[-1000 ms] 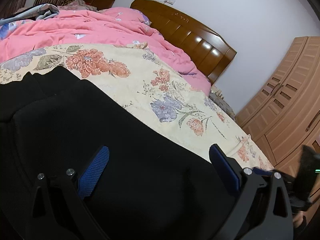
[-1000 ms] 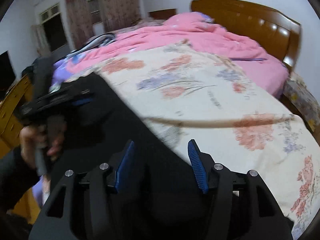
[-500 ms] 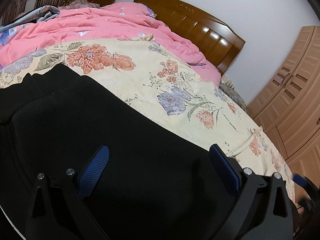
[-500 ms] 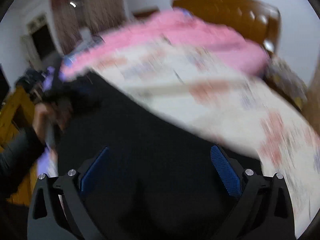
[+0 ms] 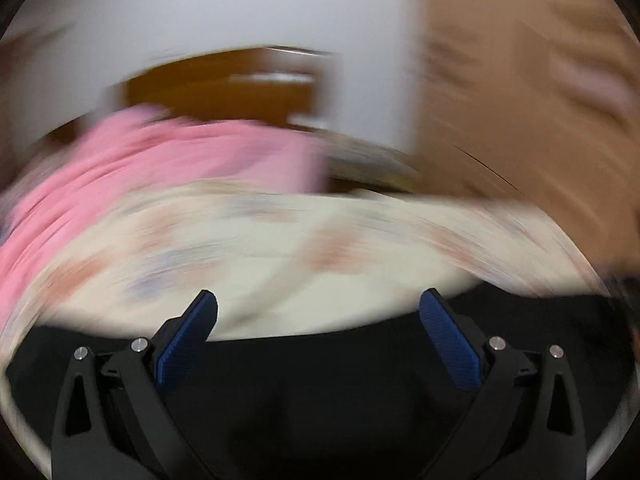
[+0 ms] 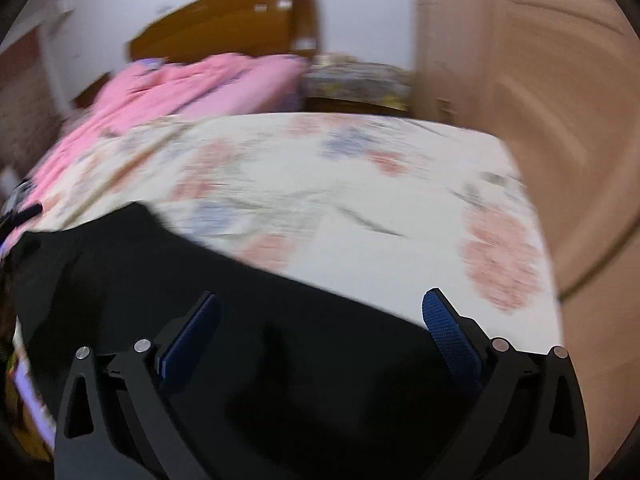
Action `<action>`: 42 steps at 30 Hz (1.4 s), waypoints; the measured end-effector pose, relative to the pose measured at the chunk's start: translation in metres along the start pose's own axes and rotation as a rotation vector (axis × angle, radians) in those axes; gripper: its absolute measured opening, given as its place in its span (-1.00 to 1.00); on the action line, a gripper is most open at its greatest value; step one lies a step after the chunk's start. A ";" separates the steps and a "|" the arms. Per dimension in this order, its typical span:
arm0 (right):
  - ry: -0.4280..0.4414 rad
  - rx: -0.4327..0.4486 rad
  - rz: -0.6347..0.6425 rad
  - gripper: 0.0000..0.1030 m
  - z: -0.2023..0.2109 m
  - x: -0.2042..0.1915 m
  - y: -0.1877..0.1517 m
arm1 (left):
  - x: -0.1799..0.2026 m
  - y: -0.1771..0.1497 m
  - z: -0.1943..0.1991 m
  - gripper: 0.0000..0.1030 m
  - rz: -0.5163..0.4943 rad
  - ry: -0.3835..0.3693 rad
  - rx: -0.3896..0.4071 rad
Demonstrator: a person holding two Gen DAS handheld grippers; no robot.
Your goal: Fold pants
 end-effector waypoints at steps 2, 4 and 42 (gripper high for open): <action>-0.037 -0.042 -0.038 0.92 -0.015 0.021 -0.015 | 0.065 -0.001 -0.047 0.96 -0.126 -0.171 -0.124; 0.004 -0.018 -0.058 0.92 -0.018 0.031 -0.016 | 0.112 -0.006 -0.087 0.93 -0.228 -0.254 -0.210; -0.075 0.023 0.131 0.92 0.017 -0.001 -0.088 | 0.087 0.004 -0.166 0.78 0.021 -0.525 -0.242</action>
Point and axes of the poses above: each gripper's, at about its wrist camera, not at the fingertips, and z roughly against the way its jaws point, x to its right, y to its top, the point moved 7 cm from there along -z, roughly the way its jaws point, and after that the axes turned 10 degrees about -y, right-handed, at the moved point
